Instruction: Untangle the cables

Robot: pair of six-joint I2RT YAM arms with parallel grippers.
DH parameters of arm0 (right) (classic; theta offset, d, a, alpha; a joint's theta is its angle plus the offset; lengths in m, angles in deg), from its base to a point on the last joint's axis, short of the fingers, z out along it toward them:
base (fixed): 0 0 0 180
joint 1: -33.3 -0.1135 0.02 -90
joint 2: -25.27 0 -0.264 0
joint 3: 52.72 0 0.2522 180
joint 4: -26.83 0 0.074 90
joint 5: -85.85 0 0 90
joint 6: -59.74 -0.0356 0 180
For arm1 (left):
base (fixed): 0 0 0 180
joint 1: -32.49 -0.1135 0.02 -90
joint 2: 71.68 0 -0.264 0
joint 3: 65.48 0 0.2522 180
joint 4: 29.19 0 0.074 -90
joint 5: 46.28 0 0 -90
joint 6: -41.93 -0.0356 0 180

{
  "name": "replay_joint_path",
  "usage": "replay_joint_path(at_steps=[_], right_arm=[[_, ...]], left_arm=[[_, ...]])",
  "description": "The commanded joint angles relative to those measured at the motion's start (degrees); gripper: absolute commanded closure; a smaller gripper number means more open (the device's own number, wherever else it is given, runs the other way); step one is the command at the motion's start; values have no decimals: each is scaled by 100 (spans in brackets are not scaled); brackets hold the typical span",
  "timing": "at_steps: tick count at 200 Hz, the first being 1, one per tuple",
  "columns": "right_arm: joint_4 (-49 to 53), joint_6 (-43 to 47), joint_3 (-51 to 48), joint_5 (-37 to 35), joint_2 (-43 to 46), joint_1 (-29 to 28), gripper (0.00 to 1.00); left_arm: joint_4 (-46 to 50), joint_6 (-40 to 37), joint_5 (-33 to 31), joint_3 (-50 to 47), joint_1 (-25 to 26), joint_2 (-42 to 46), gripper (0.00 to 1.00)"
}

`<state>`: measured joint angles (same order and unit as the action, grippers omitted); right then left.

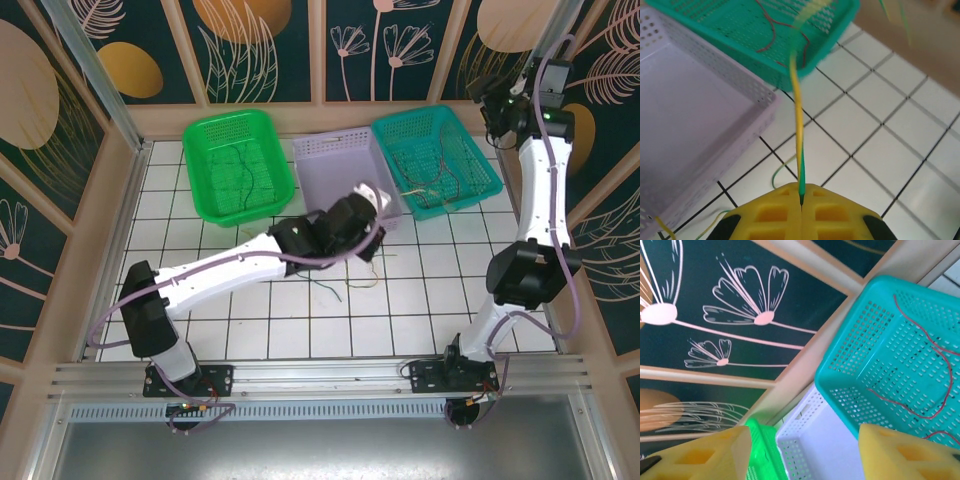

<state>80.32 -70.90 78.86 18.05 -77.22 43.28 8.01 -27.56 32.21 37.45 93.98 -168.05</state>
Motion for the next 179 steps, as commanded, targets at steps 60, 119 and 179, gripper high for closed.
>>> replay_joint_path(at_steps=[60,119,179], right_arm=[[-304,73,-719,-1527,1427,-390,33],[-636,-30,-2172,-1716,1953,-1712,35],[-710,-113,-3170,-2008,2411,-2097,39]], left_arm=[[1282,2409,632,572,-2030,550,100],[796,3403,973,-330,-4058,964,100],[27,3291,1800,-337,-4357,698,100]])
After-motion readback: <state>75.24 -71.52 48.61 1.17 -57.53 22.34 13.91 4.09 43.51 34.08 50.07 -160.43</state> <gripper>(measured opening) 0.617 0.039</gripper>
